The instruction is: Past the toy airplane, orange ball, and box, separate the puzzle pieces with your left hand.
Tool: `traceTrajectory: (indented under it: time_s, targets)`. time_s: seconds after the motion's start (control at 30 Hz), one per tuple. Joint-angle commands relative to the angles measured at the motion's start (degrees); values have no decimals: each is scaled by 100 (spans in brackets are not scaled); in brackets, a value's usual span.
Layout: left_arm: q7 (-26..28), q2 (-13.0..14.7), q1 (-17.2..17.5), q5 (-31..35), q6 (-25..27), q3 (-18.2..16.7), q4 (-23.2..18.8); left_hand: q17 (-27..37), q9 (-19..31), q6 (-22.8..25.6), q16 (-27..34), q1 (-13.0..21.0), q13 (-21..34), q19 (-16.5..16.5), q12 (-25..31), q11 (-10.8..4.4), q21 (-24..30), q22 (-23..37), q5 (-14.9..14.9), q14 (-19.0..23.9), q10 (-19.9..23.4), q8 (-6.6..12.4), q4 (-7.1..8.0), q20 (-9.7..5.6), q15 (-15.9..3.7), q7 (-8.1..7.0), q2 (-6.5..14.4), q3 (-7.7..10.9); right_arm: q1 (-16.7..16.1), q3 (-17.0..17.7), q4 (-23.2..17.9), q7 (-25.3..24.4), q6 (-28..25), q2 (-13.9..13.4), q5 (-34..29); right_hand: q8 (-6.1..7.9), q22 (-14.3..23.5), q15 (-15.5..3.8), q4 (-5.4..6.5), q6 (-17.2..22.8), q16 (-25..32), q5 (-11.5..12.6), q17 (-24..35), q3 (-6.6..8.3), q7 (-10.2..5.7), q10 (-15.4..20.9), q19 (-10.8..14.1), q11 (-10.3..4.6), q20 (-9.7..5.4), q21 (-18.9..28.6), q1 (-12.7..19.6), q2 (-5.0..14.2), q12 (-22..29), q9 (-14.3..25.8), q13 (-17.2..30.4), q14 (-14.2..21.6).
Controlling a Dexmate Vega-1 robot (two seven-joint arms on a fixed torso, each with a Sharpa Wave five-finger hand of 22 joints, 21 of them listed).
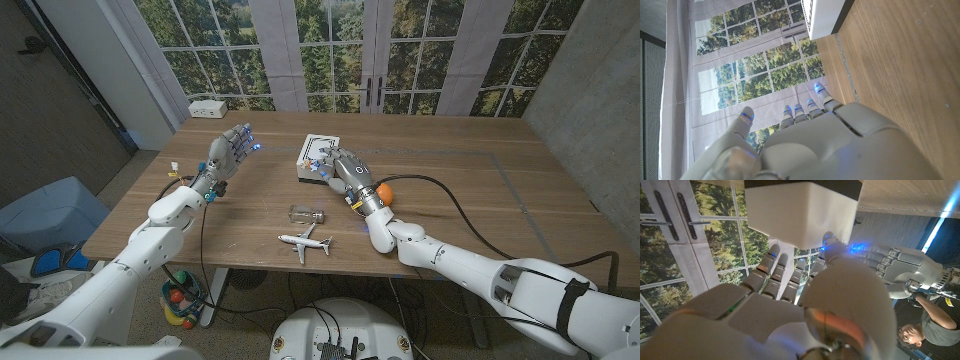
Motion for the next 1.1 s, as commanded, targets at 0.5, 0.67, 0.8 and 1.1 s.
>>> traceTrajectory:
  time_s: [0.5, 0.67, 0.8, 1.1]
  targets:
    - [-45, -24, -91, 36, 53, 76, 62, 8, 24, -6, -7, 2, 15, 32, -18, -4, -58, 21, 12, -6, -14, -23, -8, -392, -293, -20, -9, -47, -37, 136, 100, -442, 591, 91, 396, 80, 33, -1018, 26, 265, 106, 2, 62, -51, 126, 263, 119, -60, -382, 85, -32, 133, 113, 46, 10, 221]
    - [1, -7, -62, 64, 45, 73, 9, 3, 24, -7, -11, 20, 15, 36, -18, -15, -78, 21, 11, -8, -14, -22, -28, -393, -294, -27, -13, -46, -126, 233, -12, -491, 490, 100, 436, 61, 37, -1032, 34, 204, 132, -36, 94, -85, 143, 267, 101, -70, -400, 91, -49, 164, 113, 68, 21, 221]
    - [22, -11, -58, 92, 19, 79, -14, -8, 24, 20, -12, 57, 14, 54, -16, -25, -99, 18, 6, 6, -7, -9, -81, -388, -310, -64, -48, -50, -156, 279, -36, -553, 555, 91, 460, 62, 40, -1035, 44, 144, 144, -73, 110, -90, 212, 286, 90, -116, -410, 99, -49, 224, 120, 118, 32, 230]
    - [20, 24, -86, 202, -32, 120, -95, -35, 33, 480, -4, 260, 17, 204, 28, 3, -224, 24, -24, 149, 129, 90, -397, -201, -284, -325, -94, -19, -286, 451, -199, -734, 595, 53, 539, 86, 45, -1044, 69, 26, 116, -146, 98, -65, 345, 299, 58, -151, -459, 111, -55, 352, 122, 235, 53, 259]
